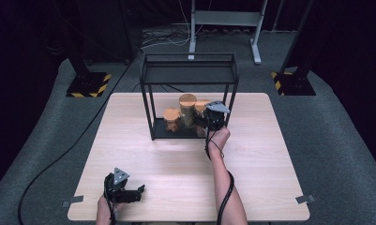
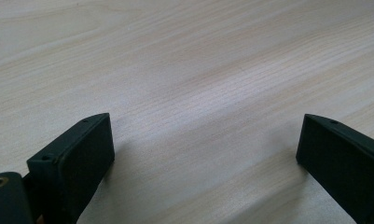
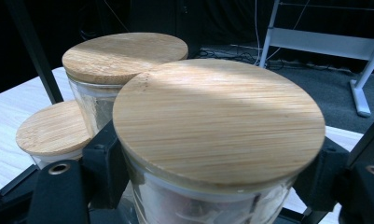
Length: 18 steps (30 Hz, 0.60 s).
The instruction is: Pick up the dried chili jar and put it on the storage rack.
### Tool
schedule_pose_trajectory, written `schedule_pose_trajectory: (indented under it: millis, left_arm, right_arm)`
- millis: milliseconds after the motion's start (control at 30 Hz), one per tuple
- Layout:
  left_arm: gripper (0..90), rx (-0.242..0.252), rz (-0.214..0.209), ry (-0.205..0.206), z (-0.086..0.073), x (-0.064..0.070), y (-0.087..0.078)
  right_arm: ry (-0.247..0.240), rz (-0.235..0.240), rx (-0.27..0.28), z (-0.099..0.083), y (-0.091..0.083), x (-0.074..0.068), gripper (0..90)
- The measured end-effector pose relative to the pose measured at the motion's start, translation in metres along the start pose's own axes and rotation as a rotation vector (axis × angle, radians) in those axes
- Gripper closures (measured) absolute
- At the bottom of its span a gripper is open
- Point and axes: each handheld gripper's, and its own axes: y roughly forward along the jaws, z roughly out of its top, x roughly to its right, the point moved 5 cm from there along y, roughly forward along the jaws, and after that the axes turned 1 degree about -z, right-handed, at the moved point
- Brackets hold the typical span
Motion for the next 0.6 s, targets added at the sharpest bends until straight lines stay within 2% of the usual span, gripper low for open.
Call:
schedule_pose_trajectory:
  millis: [600]
  left_arm:
    - [3.4, 0.000, 0.000, 0.000, 0.0000, 0.0000, 0.0000]
  right_arm:
    - [-0.002, 0.011, -0.003, 0.0002, -0.0006, 0.0005, 24.4]
